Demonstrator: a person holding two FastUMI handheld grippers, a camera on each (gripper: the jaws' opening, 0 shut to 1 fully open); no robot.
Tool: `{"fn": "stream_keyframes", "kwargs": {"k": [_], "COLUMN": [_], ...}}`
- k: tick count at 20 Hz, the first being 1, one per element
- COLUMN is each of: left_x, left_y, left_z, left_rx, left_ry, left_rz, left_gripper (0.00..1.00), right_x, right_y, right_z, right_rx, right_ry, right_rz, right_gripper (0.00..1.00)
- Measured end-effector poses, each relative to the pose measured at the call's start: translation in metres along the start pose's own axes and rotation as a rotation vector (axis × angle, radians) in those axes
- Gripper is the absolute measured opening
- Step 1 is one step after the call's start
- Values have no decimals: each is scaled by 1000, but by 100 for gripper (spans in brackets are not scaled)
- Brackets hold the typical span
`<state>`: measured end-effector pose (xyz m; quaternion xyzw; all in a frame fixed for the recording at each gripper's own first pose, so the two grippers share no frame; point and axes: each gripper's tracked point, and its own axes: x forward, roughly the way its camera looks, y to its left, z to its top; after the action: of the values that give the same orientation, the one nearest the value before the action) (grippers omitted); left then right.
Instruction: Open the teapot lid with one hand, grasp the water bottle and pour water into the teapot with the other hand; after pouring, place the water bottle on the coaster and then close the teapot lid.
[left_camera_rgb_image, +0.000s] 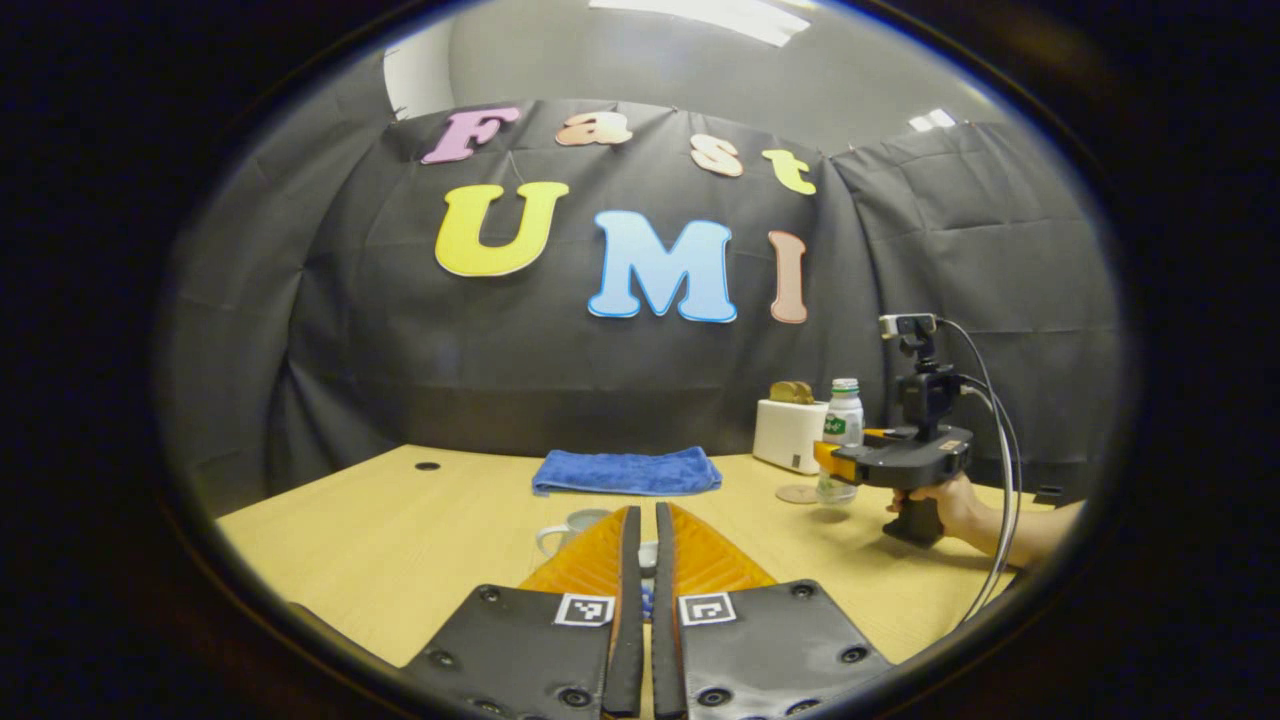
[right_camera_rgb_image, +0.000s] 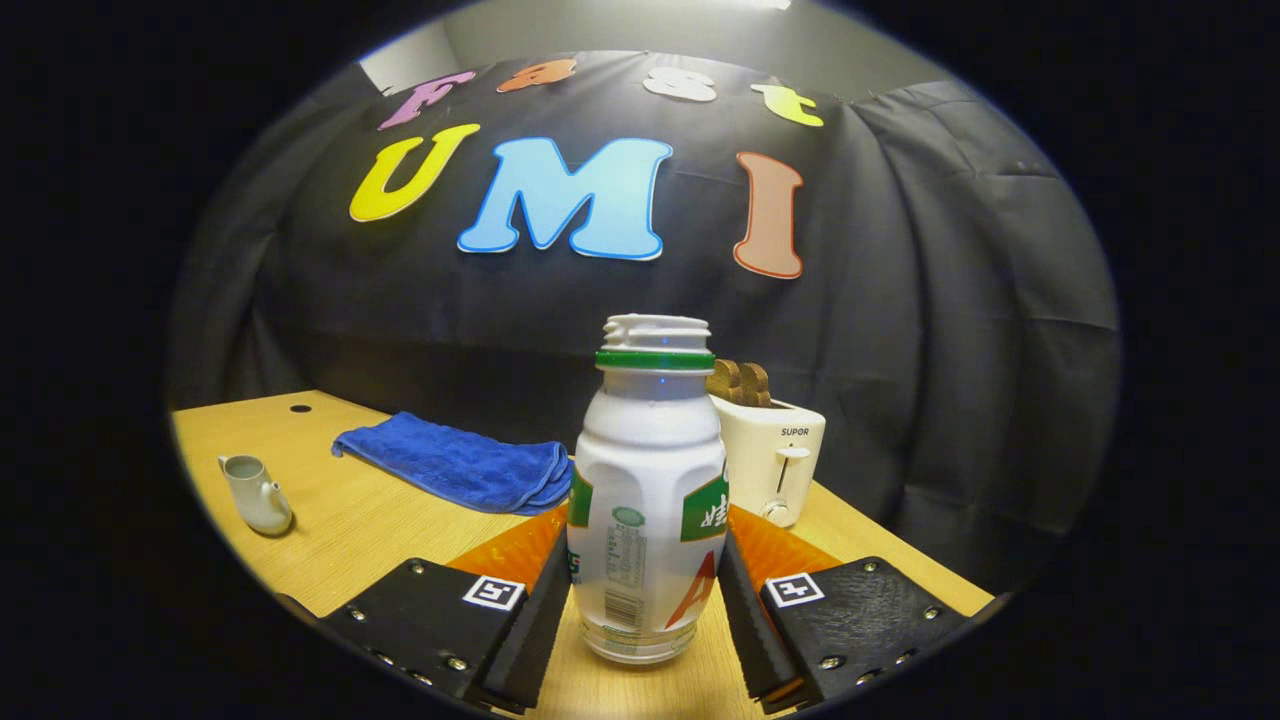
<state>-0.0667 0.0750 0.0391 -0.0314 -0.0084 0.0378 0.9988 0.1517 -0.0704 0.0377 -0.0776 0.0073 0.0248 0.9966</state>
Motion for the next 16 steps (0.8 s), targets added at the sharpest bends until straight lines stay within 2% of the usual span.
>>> {"fn": "stream_keyframes", "kwargs": {"k": [6,11,16], "left_x": [-14,-31,-40], "left_y": [3,4,12], "left_z": [-16,-20,-27], "left_rx": [-51,-45,-64], "left_ry": [24,11,28], "left_rz": [-8,-14,-3], "left_gripper": [14,14,14], "right_x": [-15,-18,-18], "right_y": [39,69,102], "right_z": [13,24,25], "right_rx": [-127,-270,-343], "right_ry": [-19,-48,-53], "right_rz": [71,103,154], "right_gripper": [73,73,73]}}
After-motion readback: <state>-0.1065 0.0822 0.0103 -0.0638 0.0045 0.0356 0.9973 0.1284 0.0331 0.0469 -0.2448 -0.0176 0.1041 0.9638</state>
